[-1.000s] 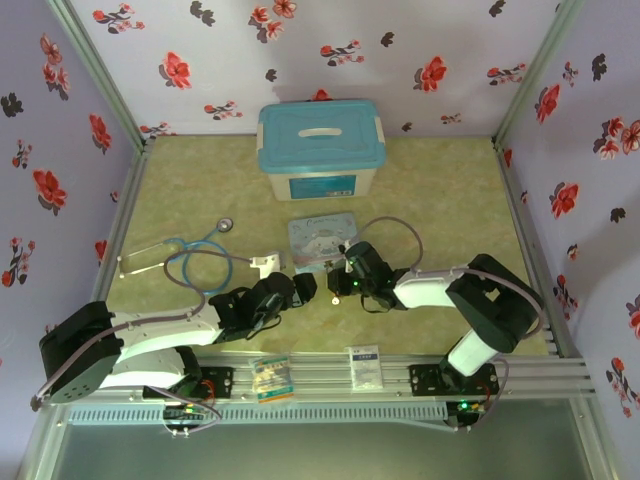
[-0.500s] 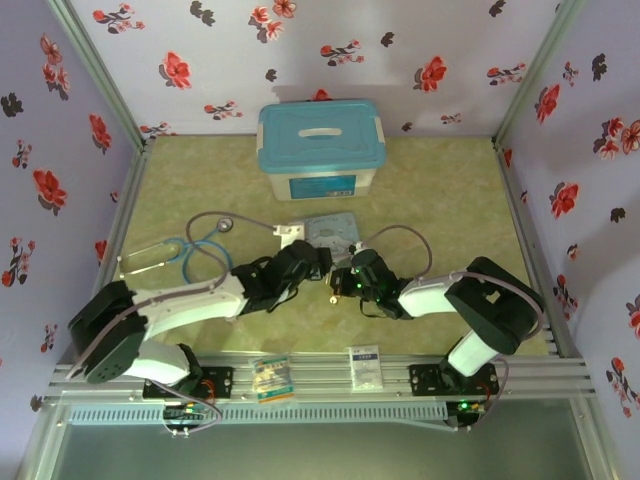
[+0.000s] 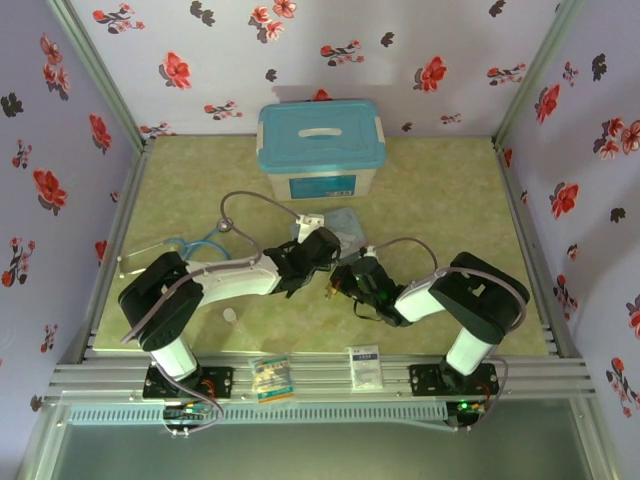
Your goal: Unlock the padlock with the key
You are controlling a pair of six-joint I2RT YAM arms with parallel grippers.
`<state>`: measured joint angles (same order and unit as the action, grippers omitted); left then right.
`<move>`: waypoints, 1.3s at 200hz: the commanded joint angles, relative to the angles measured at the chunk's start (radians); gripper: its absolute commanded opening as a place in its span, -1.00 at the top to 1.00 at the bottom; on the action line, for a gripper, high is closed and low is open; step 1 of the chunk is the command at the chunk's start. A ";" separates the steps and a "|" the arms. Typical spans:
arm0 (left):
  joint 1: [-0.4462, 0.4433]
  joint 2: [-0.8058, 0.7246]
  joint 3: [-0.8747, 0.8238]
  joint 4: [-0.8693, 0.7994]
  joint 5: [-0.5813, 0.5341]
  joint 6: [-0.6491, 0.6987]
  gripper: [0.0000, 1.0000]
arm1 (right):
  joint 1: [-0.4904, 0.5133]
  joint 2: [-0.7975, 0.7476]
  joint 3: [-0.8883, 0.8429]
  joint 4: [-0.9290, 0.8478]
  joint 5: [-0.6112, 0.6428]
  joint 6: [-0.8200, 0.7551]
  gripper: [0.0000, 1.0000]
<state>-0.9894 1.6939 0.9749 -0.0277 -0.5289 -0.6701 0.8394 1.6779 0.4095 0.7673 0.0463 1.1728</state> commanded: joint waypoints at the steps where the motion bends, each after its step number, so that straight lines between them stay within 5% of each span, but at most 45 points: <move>1: 0.009 0.021 -0.096 -0.050 -0.008 -0.022 0.11 | 0.000 -0.003 -0.025 -0.009 0.107 0.052 1.00; 53: 0.009 0.008 -0.273 0.147 0.003 -0.055 0.08 | -0.028 -0.025 -0.054 0.080 0.138 0.054 1.00; 182: 0.026 0.029 -0.326 0.169 -0.009 -0.089 0.08 | -0.097 -0.095 -0.073 -0.032 0.148 0.099 1.00; 260: 0.038 0.009 -0.351 0.178 -0.007 -0.093 0.09 | -0.122 0.009 -0.031 -0.093 0.126 0.092 1.00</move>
<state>-0.9848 1.6402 0.7113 0.4534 -0.5388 -0.7242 0.7544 1.6295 0.3759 0.8028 0.0746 1.2423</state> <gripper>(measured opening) 0.456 0.064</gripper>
